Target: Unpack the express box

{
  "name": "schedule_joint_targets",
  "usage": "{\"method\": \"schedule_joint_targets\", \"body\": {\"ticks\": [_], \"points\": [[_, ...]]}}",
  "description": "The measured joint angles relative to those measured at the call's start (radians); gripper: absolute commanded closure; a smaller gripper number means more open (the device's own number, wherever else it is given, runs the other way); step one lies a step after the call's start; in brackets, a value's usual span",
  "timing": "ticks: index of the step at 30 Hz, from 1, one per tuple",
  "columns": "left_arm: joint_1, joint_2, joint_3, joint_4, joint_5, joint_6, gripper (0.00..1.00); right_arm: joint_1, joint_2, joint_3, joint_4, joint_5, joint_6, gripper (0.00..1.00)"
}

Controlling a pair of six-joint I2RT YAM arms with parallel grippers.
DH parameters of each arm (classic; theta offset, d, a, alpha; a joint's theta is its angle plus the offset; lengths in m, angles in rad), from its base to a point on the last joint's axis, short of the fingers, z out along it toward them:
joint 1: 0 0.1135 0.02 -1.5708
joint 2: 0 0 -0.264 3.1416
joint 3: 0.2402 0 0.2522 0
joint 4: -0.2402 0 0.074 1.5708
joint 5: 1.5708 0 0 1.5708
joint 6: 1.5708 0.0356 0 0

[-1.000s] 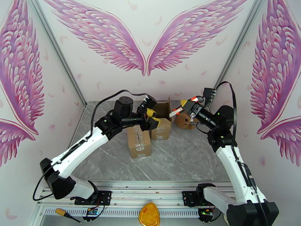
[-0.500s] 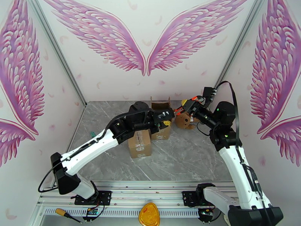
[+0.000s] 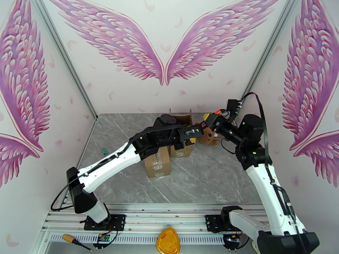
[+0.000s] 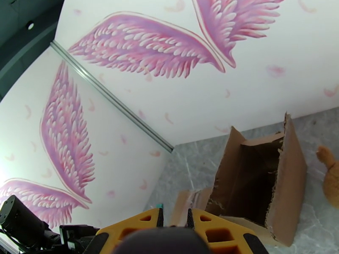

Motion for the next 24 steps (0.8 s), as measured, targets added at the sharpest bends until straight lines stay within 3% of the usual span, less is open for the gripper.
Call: {"method": "schedule_joint_targets", "body": {"ticks": [8,17,24], "points": [[0.000,0.042,0.025,-0.032,0.002,0.001,0.65,0.000,0.000,0.001,0.000,-0.001,0.000,0.92],[0.000,0.069,0.069,-0.056,-0.013,0.017,1.00,0.000,0.008,0.001,0.000,0.000,0.008,0.93],[-0.013,0.072,0.066,-0.086,0.001,0.019,1.00,0.000,0.008,0.001,0.000,0.032,0.026,0.95]]}}
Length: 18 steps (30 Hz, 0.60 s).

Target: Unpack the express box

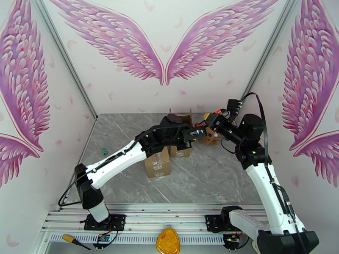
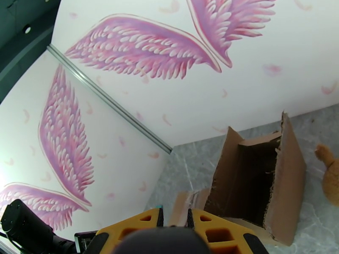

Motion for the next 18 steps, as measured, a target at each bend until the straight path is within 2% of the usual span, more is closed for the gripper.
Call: {"method": "schedule_joint_targets", "body": {"ticks": [6,7,11,12,16,18], "points": [[-0.003,-0.090,-0.179,0.015,0.003,-0.048,1.00,0.003,0.008,0.000,0.000,0.083,0.019,0.96],[0.003,-0.117,-0.216,0.016,0.003,-0.069,0.96,0.003,0.012,0.000,0.001,0.094,0.024,0.96],[0.095,-0.240,-0.328,0.053,0.008,-0.195,0.34,0.007,0.021,-0.007,0.019,0.122,0.034,0.96],[0.132,-0.265,-0.343,0.067,0.008,-0.233,0.24,0.012,0.021,-0.011,0.024,0.126,0.033,0.96],[0.330,-0.328,-0.359,0.118,0.012,-0.414,0.02,0.091,0.023,-0.013,-0.004,0.186,-0.050,0.95],[0.427,-0.327,-0.359,0.134,0.025,-0.505,0.01,0.160,0.024,-0.013,-0.042,0.219,-0.115,0.95]]}}
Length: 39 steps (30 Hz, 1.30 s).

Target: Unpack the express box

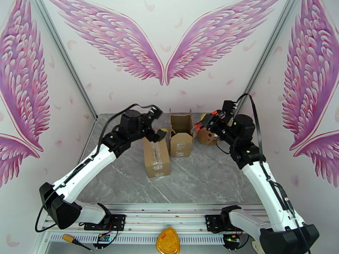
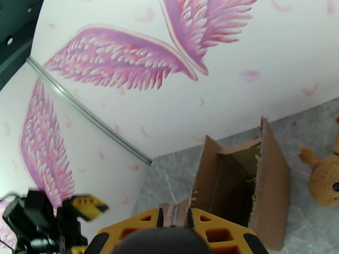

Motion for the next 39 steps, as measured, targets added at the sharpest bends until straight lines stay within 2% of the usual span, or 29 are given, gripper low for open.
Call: {"method": "schedule_joint_targets", "body": {"ticks": [2,5,11,16,22,28,33,39], "points": [[0.081,0.026,0.005,0.004,0.026,-0.084,0.01,0.071,0.002,-0.001,-0.045,0.034,-0.063,0.95],[0.147,0.109,0.038,0.002,0.063,-0.155,0.02,0.166,0.002,-0.021,-0.094,0.067,-0.148,0.94],[0.215,0.295,0.056,0.002,0.165,-0.222,0.11,0.345,0.032,-0.078,-0.212,0.094,-0.285,0.95],[0.250,0.399,0.061,-0.003,0.245,-0.243,0.17,0.444,0.095,-0.140,-0.254,0.093,-0.336,0.95],[0.258,0.422,0.043,0.030,0.315,-0.282,0.24,0.473,0.151,-0.197,-0.206,0.082,-0.329,0.96],[0.263,0.397,-0.071,0.135,0.351,-0.320,0.28,0.474,0.203,-0.212,-0.093,0.084,-0.282,0.97],[0.288,0.284,-0.214,0.198,0.309,-0.342,0.30,0.476,0.206,-0.218,-0.070,0.129,-0.250,0.97],[0.294,0.086,-0.388,0.212,0.259,-0.402,0.31,0.451,0.206,-0.218,-0.084,0.272,-0.235,0.96]]}}
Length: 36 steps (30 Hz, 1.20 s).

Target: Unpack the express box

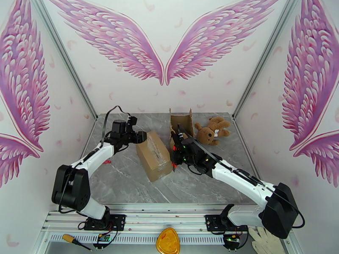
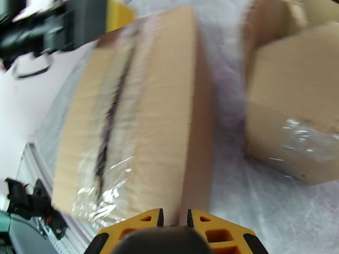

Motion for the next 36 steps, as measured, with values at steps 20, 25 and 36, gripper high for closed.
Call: {"method": "schedule_joint_targets", "body": {"ticks": [20,25,36], "points": [[-0.004,-0.386,-0.193,-0.223,-0.076,-0.073,0.61,-0.047,-0.206,0.099,-0.087,0.144,-0.279,0.99],[0.025,-0.372,-0.191,-0.257,-0.049,-0.061,0.65,-0.043,-0.231,0.100,0.098,0.058,-0.305,1.00],[0.024,-0.325,-0.191,-0.254,0.029,-0.077,0.68,0.060,0.273,0.321,0.415,-0.210,-0.347,1.00]]}}
